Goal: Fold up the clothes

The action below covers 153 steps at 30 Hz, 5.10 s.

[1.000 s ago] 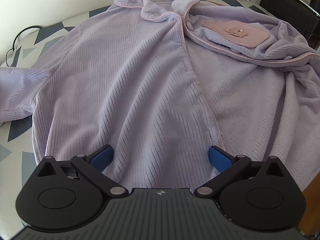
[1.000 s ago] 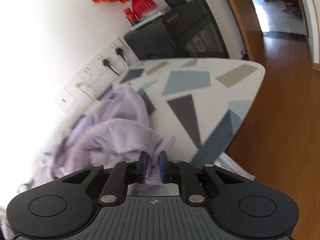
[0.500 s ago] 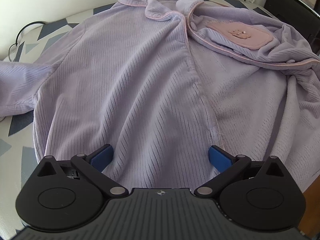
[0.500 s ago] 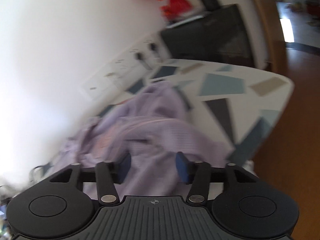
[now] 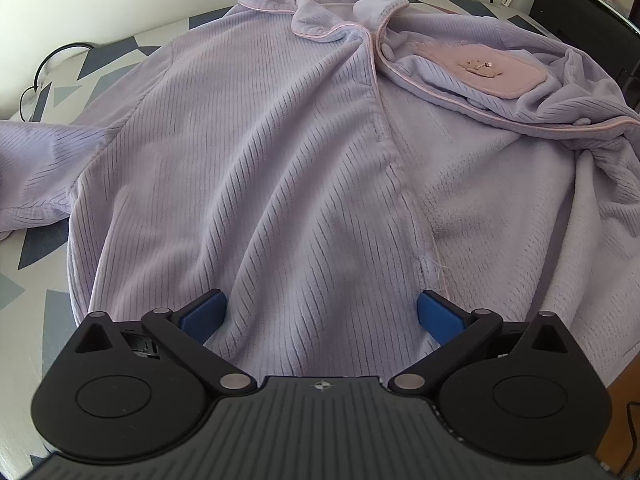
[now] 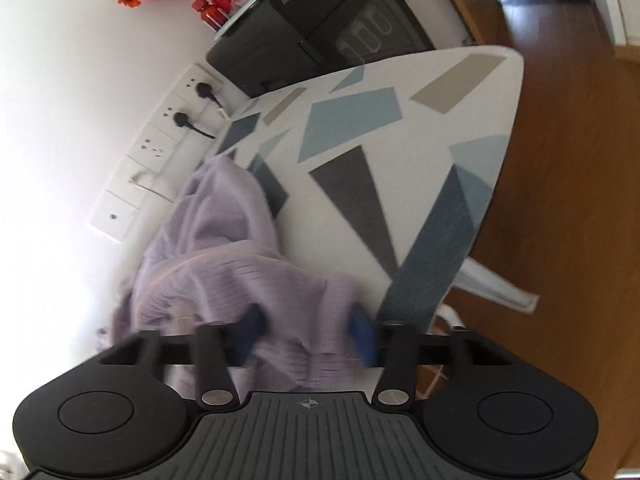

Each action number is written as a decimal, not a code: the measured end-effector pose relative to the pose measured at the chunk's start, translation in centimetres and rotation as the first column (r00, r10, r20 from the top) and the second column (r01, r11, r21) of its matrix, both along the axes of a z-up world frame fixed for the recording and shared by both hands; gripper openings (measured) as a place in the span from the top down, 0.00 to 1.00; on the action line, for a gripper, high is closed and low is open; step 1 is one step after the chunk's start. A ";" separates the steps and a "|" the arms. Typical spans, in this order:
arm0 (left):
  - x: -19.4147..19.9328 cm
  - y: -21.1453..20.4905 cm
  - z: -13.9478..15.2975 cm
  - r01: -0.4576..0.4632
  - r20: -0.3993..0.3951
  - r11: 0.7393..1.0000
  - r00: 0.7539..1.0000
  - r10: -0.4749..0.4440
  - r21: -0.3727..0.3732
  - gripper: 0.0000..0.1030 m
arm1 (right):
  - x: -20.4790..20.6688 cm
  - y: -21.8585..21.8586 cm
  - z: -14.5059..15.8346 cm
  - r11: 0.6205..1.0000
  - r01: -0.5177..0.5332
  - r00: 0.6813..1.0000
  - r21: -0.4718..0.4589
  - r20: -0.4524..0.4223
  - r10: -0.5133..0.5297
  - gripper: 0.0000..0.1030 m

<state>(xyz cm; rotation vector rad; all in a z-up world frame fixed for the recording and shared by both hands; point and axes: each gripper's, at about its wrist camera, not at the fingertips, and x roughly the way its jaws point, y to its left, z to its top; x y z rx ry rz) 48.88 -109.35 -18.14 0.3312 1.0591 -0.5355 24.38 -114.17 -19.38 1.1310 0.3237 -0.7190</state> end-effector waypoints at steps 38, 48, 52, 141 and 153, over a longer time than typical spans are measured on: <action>0.1 0.0 -0.1 0.024 0.006 1.000 1.000 -0.024 -0.006 0.00 | -2.0 -0.7 -0.9 0.976 0.124 0.976 0.181 0.155 -0.152 0.92; 3.5 1.9 1.8 0.001 -0.173 0.986 0.984 -0.030 -0.165 0.01 | -2.9 2.0 10.3 0.986 -0.145 0.928 -0.084 0.334 0.165 0.94; 4.9 4.4 5.2 -0.099 -0.230 0.930 0.973 0.017 -0.353 0.01 | 0.0 5.6 11.7 0.919 -0.376 0.855 -0.119 0.338 0.393 0.94; -11.5 -0.5 6.5 -0.037 -0.425 0.889 0.887 -0.181 -0.456 0.87 | -12.9 9.4 -3.1 0.970 -0.044 0.999 0.239 0.023 0.039 0.63; -12.9 1.0 3.9 -0.023 -0.405 0.963 0.910 -0.092 -0.269 0.87 | -9.5 10.3 -9.8 0.884 0.097 0.988 0.458 0.061 -0.140 0.58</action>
